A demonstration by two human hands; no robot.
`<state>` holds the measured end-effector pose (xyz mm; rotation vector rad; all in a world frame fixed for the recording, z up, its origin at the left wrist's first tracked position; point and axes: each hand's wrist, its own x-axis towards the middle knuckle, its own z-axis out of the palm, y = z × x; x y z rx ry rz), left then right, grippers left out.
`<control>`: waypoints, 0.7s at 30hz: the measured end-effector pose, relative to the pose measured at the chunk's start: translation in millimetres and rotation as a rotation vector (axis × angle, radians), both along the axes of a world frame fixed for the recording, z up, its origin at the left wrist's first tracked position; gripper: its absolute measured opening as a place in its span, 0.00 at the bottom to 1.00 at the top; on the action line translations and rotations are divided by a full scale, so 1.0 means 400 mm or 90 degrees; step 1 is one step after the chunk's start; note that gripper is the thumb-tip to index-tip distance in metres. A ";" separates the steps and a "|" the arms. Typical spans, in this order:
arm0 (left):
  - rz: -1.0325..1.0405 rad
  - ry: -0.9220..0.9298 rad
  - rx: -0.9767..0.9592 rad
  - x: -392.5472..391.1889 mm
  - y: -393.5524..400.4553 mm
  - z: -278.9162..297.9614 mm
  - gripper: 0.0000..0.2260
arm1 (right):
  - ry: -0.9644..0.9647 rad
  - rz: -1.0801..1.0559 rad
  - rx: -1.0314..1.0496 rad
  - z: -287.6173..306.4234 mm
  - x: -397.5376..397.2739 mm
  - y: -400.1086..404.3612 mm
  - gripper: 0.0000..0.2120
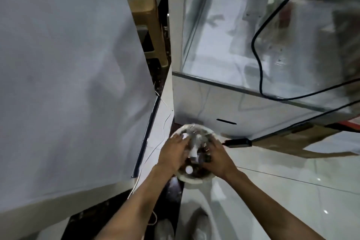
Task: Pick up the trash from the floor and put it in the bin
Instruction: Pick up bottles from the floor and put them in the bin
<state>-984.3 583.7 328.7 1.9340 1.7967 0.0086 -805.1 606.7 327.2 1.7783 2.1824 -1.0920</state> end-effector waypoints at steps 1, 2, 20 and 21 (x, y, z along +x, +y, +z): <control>0.018 -0.010 -0.005 -0.007 -0.003 0.014 0.21 | 0.005 -0.004 -0.029 0.014 -0.009 0.004 0.27; 0.047 -0.022 -0.014 -0.017 -0.002 0.036 0.19 | 0.015 -0.007 -0.046 0.033 -0.019 0.010 0.21; 0.052 0.029 0.026 0.032 0.017 0.750 0.11 | 0.102 -0.020 -0.029 0.729 -0.010 0.011 0.11; 0.043 0.035 0.028 0.041 0.006 0.796 0.10 | 0.073 0.000 -0.028 0.777 0.003 -0.001 0.11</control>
